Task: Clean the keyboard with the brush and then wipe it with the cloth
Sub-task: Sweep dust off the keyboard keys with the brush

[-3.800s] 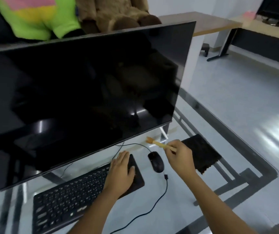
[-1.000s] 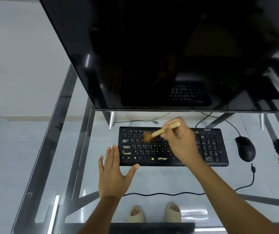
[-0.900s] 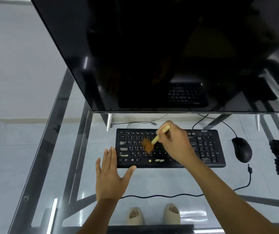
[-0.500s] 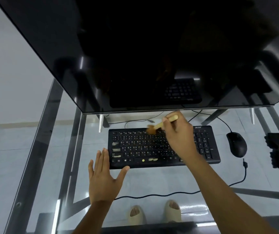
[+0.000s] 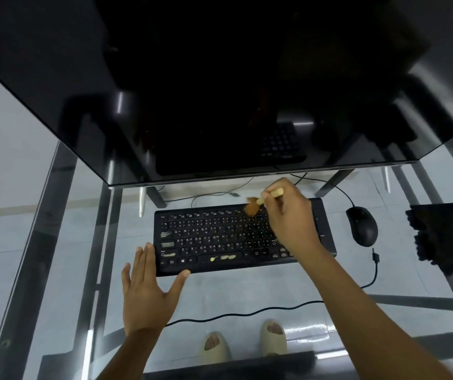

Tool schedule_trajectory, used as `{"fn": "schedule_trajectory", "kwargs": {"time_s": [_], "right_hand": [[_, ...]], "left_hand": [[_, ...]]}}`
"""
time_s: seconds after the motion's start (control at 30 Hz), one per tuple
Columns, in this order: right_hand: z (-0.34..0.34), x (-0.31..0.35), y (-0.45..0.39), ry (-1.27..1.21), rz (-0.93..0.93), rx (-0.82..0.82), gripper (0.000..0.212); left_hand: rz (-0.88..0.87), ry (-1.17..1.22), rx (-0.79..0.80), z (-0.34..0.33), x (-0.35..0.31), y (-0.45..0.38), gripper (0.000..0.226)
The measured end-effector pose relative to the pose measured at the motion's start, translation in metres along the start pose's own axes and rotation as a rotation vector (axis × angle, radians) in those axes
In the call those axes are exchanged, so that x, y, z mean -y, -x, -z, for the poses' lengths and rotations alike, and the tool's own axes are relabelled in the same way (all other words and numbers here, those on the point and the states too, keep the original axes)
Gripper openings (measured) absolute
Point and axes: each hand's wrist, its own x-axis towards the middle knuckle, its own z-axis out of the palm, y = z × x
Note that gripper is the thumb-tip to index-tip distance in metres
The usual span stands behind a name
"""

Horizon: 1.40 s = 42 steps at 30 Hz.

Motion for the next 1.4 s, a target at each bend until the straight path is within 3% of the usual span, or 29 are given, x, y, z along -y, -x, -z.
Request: {"fn": "schedule_trajectory", "kwargs": {"time_s": [0.03, 0.13, 0.17, 0.23, 0.3, 0.37, 0.4, 0.43, 0.5, 0.57, 0.63, 0.7, 0.77, 0.83, 0.87, 0.97, 1.0, 1.07, 1.13, 1.23, 1.27, 1.33, 1.4], "right_hand": [[0.004, -0.002, -0.001, -0.045, -0.022, 0.015, 0.009], [0.005, -0.005, 0.004, -0.012, -0.107, 0.325, 0.011], [0.004, -0.010, 0.004, 0.041, -0.080, 0.311, 0.012], [0.012, -0.012, 0.000, 0.083, -0.027, 0.064, 0.012], [0.020, -0.012, -0.002, -0.057, -0.055, 0.037, 0.010], [0.019, -0.011, 0.003, -0.113, -0.142, 0.303, 0.011], [0.019, -0.012, 0.007, -0.026, -0.128, 0.388, 0.012], [0.019, -0.017, 0.009, 0.041, -0.106, 0.379, 0.014], [0.026, -0.023, 0.004, 0.112, -0.078, 0.113, 0.014], [0.036, -0.027, -0.004, -0.039, -0.155, -0.057, 0.011], [0.038, -0.029, -0.005, -0.238, -0.286, 0.106, 0.008], [0.032, -0.031, -0.001, -0.116, -0.234, 0.276, 0.008], [0.035, -0.034, -0.002, 0.027, -0.157, 0.116, 0.012], [0.043, -0.036, -0.006, -0.036, -0.151, -0.109, 0.013], [0.045, -0.037, -0.008, -0.090, -0.175, -0.118, 0.013], [0.044, -0.038, -0.004, -0.068, -0.189, 0.111, 0.012], [0.045, -0.041, -0.003, -0.017, -0.157, 0.086, 0.011], [0.053, -0.042, -0.005, 0.020, -0.119, -0.130, 0.008], [0.060, -0.046, -0.007, -0.080, -0.154, -0.173, 0.008], [0.056, -0.049, -0.001, -0.101, -0.203, 0.092, 0.010], [0.056, -0.051, 0.001, -0.041, -0.165, 0.068, 0.009], [0.061, -0.051, 0.000, 0.008, -0.110, -0.149, 0.007], [0.065, -0.049, -0.001, -0.137, -0.142, -0.217, 0.008]], "left_hand": [[0.001, -0.004, -0.003, 0.000, 0.000, 0.000, 0.099], [0.010, -0.024, -0.003, 0.001, 0.000, -0.001, 0.100], [0.012, -0.029, -0.004, 0.002, 0.001, -0.001, 0.100], [0.010, -0.027, -0.003, 0.002, -0.002, 0.000, 0.101], [0.012, -0.018, -0.007, 0.001, -0.004, 0.000, 0.101], [0.005, -0.022, -0.013, 0.002, -0.003, 0.000, 0.100], [-0.002, -0.028, -0.017, 0.002, -0.002, 0.000, 0.100], [-0.005, -0.034, -0.018, 0.002, -0.002, 0.000, 0.099], [-0.005, -0.038, -0.016, 0.002, -0.004, 0.001, 0.098], [-0.002, -0.033, -0.014, 0.003, -0.006, 0.001, 0.098], [-0.002, -0.037, -0.015, 0.002, -0.005, 0.000, 0.098], [0.004, -0.037, -0.022, 0.004, -0.003, 0.000, 0.097], [0.004, -0.034, -0.020, 0.004, -0.006, 0.001, 0.097], [0.007, -0.021, -0.020, 0.004, -0.009, 0.001, 0.097], [0.006, -0.018, -0.020, 0.004, -0.009, 0.000, 0.097], [0.000, -0.026, -0.021, 0.004, -0.006, 0.001, 0.097], [0.002, -0.028, -0.020, 0.004, -0.006, 0.001, 0.097], [0.008, -0.026, -0.014, 0.003, -0.007, 0.001, 0.098], [0.006, -0.014, -0.020, 0.003, -0.008, 0.001, 0.097], [-0.004, -0.008, -0.028, 0.004, -0.009, 0.001, 0.097], [-0.004, -0.007, -0.027, 0.004, -0.009, 0.001, 0.097], [0.002, -0.002, -0.024, 0.004, -0.010, 0.002, 0.098], [0.008, 0.013, -0.026, 0.004, -0.012, 0.002, 0.098]]}}
